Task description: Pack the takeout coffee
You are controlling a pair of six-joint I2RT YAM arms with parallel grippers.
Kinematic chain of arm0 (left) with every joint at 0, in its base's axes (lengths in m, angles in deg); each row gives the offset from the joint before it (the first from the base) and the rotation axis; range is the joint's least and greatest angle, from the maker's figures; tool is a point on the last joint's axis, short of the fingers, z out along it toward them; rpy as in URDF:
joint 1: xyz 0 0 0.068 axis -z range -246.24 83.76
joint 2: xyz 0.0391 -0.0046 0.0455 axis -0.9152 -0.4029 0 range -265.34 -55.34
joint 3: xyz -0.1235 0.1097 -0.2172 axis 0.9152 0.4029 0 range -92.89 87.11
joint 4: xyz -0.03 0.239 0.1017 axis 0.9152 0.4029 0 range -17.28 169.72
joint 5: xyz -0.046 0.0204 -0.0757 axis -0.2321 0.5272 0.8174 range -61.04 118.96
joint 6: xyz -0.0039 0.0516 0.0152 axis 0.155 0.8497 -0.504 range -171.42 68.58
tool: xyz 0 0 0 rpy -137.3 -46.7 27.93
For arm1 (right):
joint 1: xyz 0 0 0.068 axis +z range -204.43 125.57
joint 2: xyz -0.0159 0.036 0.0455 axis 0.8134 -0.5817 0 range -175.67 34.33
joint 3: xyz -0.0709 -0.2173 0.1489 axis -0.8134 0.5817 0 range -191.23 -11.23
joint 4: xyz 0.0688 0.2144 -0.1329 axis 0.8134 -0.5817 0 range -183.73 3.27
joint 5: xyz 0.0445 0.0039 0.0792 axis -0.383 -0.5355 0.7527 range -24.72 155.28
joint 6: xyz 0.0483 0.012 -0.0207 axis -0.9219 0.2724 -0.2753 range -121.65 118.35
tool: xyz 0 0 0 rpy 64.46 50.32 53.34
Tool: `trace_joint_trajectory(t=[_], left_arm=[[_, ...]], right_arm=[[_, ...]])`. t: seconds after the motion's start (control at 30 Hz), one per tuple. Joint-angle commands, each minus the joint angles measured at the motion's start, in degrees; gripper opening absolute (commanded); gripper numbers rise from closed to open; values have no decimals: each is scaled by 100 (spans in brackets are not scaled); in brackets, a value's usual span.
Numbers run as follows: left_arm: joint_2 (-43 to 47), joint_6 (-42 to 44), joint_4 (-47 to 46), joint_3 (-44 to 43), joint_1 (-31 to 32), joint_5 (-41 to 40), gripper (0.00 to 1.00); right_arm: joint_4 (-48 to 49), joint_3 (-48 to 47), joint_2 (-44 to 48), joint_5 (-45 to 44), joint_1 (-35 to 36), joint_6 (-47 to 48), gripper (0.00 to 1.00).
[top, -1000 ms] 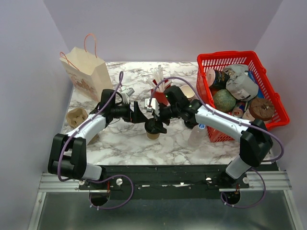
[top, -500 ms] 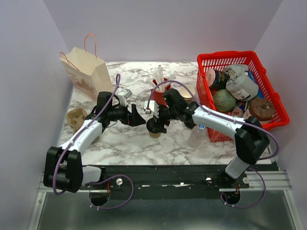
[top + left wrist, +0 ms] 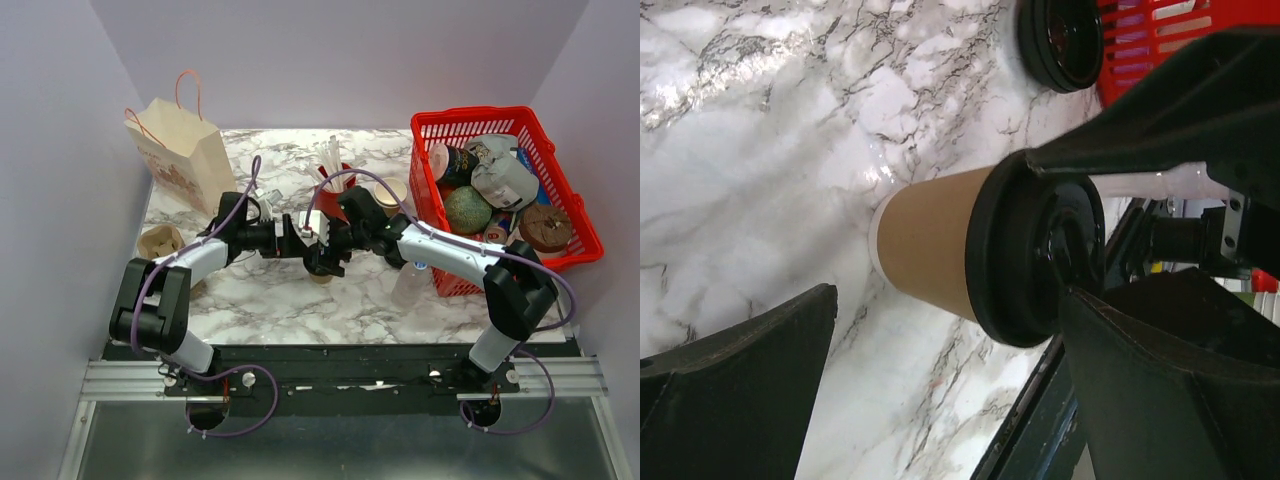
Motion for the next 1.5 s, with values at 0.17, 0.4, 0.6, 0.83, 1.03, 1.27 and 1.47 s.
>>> trace_joint_trajectory(t=[0.17,0.4,0.6,0.83,1.03,1.27,1.47], left_arm=[[-988,326,692,-945,315,-459,98],[-1068,459,798,-849,324,-698,98],[-1050,634,912,-823,333,-891,97],[-1050,722,948,-814,342,-953,97],[-1016,731,965,-841,368,-909,97],[-577,643,614,-911,368,-391,98],[-330,564,499,-920,368,66,98]], right_arm=[[219,45,-77,-226,-27,-116,91],[448,-8,134,-771,-36,-591,92],[518,-26,442,-886,-36,-1039,93],[352,-123,715,-69,-63,-1514,94],[150,9,802,-192,-71,-1287,93],[-316,246,1057,511,-282,-742,81],[-501,484,1031,775,-282,234,80]])
